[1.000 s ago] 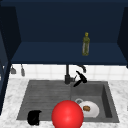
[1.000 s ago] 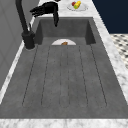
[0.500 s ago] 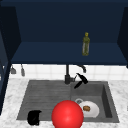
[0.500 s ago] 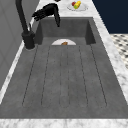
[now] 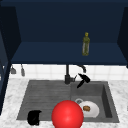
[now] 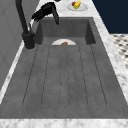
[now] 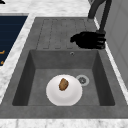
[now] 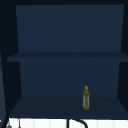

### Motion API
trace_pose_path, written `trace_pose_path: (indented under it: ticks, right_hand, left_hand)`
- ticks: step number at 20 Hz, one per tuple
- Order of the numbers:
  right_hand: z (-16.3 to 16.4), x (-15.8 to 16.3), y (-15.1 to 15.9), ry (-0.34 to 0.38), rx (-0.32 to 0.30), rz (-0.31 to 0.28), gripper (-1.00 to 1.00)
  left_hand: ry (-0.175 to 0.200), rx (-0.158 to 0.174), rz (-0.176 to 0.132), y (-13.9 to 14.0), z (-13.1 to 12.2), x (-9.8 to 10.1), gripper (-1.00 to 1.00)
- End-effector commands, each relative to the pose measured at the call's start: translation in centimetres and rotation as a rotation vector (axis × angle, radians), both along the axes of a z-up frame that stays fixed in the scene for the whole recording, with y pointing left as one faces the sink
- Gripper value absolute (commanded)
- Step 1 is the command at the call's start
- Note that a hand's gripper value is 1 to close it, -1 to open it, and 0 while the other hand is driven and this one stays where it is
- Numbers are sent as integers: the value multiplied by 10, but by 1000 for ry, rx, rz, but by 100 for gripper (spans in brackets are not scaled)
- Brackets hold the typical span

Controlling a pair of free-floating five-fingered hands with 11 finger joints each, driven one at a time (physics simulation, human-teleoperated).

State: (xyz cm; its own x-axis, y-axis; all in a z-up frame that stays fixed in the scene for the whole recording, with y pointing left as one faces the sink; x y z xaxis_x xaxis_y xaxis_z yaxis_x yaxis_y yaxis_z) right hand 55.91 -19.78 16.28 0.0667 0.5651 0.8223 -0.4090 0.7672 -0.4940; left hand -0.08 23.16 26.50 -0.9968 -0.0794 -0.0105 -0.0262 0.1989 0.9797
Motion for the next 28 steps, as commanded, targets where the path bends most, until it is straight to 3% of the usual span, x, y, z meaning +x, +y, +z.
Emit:
trace_pose_path:
  ticks: [1,3,5,9,20,24,28]
  right_hand:
    - [7,19,-5,16,-18,-43,-100]
    - [2,30,-5,25,-7,-42,-100]
    - [-6,36,-4,125,14,-12,-100]
    - [-19,57,-4,139,-12,6,-100]
    - [-33,101,4,318,-41,53,-100]
    - [-25,118,10,394,-116,81,-100]
    - [-23,132,22,392,-191,69,-100]
  left_hand:
    - [0,0,0,0,0,0,0]
    - [0,0,0,0,0,0,0]
    - [0,0,0,0,0,0,0]
    - [0,0,0,0,0,0,0]
    - [0,0,0,0,0,0,0]
    - [0,0,0,0,0,0,0]
    - [0,0,0,0,0,0,0]
